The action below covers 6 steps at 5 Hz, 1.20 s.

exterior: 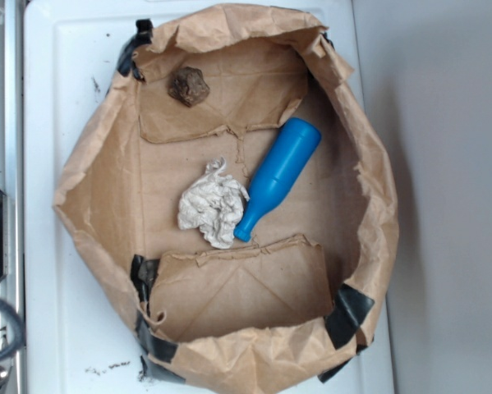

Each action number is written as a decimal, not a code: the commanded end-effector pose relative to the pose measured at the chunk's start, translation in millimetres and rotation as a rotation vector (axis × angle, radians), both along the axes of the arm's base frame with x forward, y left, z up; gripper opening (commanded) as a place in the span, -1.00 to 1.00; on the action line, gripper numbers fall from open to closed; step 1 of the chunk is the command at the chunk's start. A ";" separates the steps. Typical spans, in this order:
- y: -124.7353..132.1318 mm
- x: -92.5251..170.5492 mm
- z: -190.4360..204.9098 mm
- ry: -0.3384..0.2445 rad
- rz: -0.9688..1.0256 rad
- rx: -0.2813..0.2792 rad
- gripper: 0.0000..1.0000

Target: Grab the rock.

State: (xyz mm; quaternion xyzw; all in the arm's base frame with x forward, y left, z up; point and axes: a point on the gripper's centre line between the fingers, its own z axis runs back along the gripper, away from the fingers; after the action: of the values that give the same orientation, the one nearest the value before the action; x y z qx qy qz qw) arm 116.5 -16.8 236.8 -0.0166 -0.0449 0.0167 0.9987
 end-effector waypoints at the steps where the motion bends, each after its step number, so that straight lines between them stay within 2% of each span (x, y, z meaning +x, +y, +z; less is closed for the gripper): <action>1: 0.0 0.0 0.0 0.000 0.000 0.000 1.00; 2: 15.3 31.6 -1.3 0.000 0.023 -0.028 1.00; 3: 27.1 74.9 -9.5 -0.034 -0.103 0.007 1.00; 4: 35.0 115.2 -21.4 0.001 -0.234 -0.050 1.00; 6: 35.0 115.2 -21.4 0.001 -0.234 -0.050 1.00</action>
State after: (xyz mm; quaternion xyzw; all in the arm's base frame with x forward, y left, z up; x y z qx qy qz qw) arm 227.7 16.9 201.3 -0.0545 -0.0129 -0.1073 0.9926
